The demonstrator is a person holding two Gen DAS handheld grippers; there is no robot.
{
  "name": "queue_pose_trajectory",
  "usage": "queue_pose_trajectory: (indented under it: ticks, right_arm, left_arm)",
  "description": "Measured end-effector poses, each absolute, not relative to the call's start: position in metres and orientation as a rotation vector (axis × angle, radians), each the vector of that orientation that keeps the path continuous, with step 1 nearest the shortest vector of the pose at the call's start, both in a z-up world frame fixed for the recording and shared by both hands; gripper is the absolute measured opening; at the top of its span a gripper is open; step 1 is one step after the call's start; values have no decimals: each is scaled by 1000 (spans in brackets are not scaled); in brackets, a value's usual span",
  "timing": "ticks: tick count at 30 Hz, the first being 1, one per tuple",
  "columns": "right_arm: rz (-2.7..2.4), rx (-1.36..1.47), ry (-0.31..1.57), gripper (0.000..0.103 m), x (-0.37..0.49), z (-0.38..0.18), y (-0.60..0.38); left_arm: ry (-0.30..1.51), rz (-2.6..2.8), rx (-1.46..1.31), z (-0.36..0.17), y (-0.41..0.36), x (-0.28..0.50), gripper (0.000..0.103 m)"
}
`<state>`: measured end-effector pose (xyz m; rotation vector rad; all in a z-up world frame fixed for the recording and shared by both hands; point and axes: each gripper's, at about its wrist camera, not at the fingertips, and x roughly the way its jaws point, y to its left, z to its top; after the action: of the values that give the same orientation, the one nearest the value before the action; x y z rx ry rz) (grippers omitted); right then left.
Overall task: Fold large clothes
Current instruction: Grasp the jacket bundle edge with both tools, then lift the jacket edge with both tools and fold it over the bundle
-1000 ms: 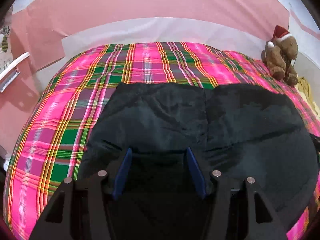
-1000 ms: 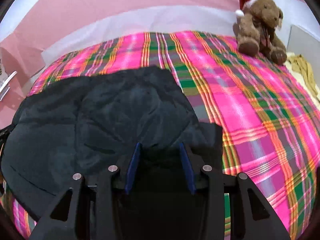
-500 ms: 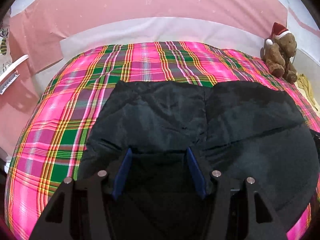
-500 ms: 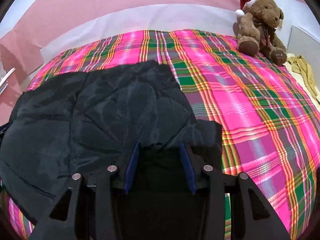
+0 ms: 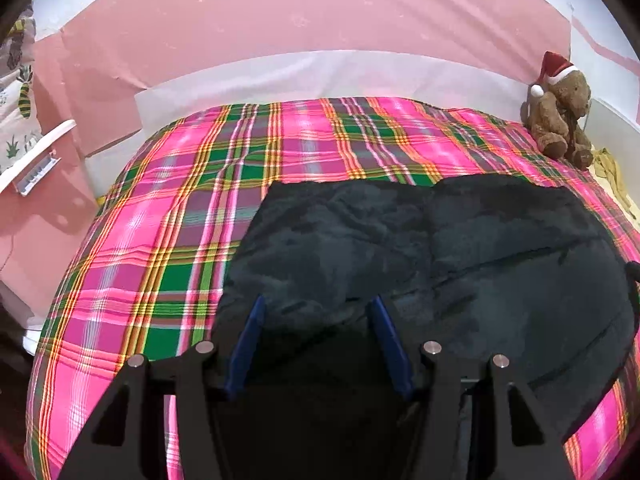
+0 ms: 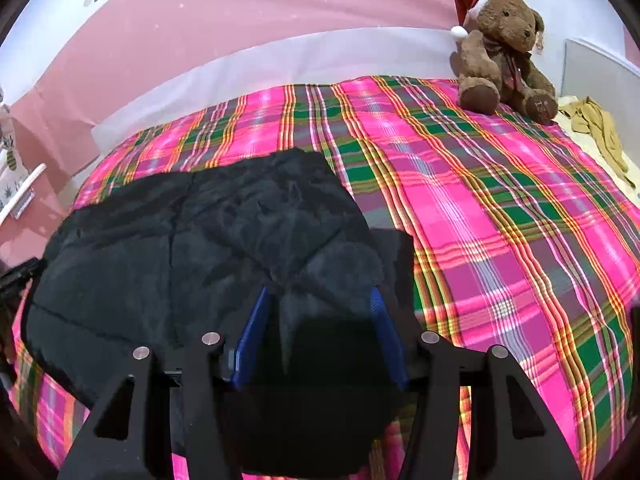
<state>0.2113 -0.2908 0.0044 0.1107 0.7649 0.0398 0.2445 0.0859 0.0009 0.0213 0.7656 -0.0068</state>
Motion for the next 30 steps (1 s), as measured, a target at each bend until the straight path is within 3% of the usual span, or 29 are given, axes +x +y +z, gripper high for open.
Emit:
queue_pose_trajectory:
  ticks: [4,12,21,27,30]
  right_arm:
    - [15,97,821,59,218,-14,-296]
    - [42,162,803,59,209,-4,-307]
    - [82,296,856,65,216,-28,-332]
    - [143,438,905,74,244,-46,-351]
    - [189,503,931,75,249,-58,-356]
  left_arm:
    - [795,-5,3,-11,92,250,59]
    - [768,-47,-146,1,130,235,59]
    - [864,-153,-251,-30,159,256,60]
    - [915,-245,-324,-50,171,282,79]
    - [924,-287,-386,-61,178,281,82]
